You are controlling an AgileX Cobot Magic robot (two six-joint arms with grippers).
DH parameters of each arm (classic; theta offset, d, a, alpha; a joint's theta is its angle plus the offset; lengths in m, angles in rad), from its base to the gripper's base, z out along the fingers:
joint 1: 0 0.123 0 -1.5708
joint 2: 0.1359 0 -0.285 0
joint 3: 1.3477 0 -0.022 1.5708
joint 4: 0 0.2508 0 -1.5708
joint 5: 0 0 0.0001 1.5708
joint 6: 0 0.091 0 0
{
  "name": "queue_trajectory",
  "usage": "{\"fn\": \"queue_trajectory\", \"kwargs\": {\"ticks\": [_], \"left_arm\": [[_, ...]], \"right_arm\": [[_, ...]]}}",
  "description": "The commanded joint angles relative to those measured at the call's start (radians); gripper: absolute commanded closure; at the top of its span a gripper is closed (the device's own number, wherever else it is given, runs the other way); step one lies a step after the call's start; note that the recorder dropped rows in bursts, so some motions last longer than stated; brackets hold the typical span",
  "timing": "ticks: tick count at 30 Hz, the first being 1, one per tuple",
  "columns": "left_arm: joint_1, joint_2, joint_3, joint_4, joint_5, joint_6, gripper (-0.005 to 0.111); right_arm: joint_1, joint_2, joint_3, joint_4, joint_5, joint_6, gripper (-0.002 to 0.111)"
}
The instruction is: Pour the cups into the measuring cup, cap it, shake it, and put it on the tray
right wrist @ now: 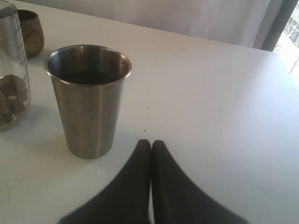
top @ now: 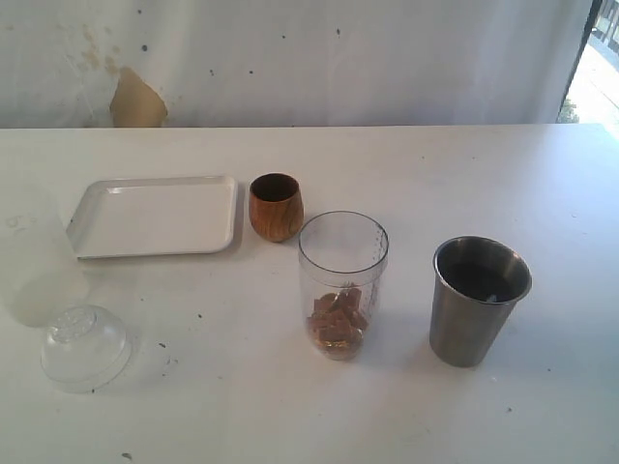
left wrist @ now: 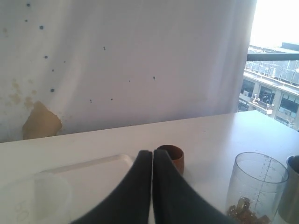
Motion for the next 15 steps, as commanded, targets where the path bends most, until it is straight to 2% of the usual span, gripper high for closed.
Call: {"fn": "queue_trajectory", "kwargs": {"ticks": [1,9,12,15], "left_arm": [[-0.003,-0.003,0.006,-0.009,-0.001,-0.005,0.106],[0.005,-0.012,0.006,-0.037,-0.001,0.000,0.106],[0.043,-0.039,0.006,-0.099,-0.001,0.063,0.106],[0.120,-0.072,0.006,-0.161,-0.001,0.162,0.106]], "right_arm": [[-0.002,0.000,0.000,-0.007,-0.007,0.003,0.108],[-0.002,0.000,0.000,-0.007,-0.007,0.003,0.108],[-0.002,0.000,0.000,-0.007,-0.007,0.003,0.108],[-0.002,0.000,0.000,-0.007,-0.007,0.003,0.108]]}}
